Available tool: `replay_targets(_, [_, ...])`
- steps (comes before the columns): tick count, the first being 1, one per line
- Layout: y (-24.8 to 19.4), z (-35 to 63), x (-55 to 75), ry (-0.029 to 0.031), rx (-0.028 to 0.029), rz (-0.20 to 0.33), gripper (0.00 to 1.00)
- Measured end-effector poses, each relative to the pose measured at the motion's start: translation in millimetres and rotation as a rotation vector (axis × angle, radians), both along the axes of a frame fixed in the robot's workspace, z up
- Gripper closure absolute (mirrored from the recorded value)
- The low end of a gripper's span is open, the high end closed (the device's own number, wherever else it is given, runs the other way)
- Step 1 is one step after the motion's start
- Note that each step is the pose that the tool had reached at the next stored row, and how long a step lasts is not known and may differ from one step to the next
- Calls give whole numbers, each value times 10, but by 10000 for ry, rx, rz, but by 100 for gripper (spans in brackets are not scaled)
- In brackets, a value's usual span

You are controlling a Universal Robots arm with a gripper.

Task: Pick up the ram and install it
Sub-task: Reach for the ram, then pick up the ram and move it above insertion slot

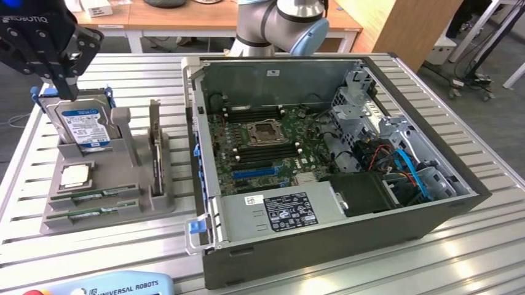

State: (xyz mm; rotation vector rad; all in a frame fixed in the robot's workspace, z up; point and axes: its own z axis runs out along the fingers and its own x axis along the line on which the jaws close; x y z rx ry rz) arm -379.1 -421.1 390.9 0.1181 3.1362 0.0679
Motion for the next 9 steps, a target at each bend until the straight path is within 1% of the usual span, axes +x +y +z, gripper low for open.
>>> replay_targets(5, [-68,0,0,0,1,2,90])
replay_targets(6, [-75,0,0,1,0,2,90])
replay_targets(9, [-77,0,0,0,0,2,90])
